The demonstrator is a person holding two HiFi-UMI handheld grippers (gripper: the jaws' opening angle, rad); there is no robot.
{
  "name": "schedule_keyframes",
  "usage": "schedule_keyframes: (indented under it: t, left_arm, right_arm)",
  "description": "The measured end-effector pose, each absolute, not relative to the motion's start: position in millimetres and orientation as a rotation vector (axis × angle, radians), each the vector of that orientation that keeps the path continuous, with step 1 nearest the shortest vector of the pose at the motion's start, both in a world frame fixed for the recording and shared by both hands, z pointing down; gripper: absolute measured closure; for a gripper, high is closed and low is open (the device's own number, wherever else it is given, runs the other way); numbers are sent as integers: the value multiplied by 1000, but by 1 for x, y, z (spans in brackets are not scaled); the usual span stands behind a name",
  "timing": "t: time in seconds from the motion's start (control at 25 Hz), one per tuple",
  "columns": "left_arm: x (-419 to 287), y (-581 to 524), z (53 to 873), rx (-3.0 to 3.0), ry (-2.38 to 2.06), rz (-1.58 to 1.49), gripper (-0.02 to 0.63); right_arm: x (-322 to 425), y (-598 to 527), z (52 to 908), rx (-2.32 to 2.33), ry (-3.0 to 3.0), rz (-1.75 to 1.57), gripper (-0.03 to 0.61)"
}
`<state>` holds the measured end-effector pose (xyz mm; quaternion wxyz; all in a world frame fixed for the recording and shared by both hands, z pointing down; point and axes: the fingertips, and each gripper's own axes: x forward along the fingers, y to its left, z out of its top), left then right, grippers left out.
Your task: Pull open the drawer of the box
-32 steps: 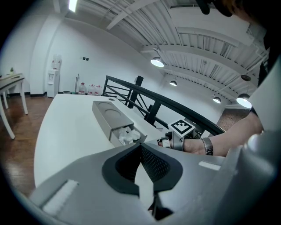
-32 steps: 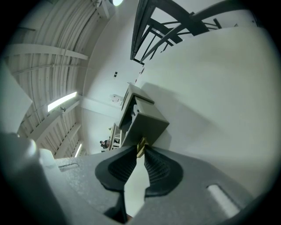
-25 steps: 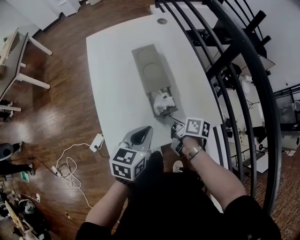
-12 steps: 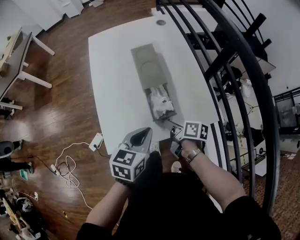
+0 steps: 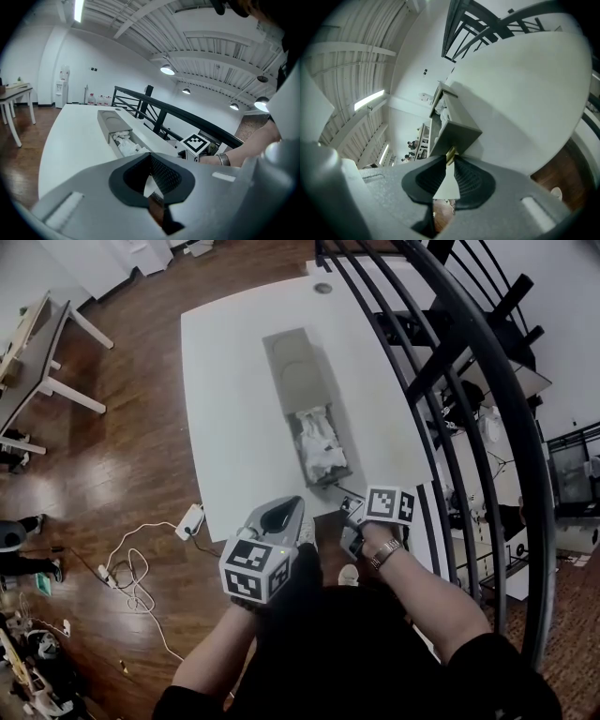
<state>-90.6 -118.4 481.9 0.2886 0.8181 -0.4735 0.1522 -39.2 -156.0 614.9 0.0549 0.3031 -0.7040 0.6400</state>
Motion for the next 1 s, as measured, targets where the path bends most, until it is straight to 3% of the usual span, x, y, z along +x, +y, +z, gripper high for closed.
schedule_keyframes:
  t: [1.0]
  left_arm:
    - [-84, -110, 470, 2177, -1319, 397, 597]
  right_arm:
    - [-32, -146, 611, 895, -2130, 1875, 512]
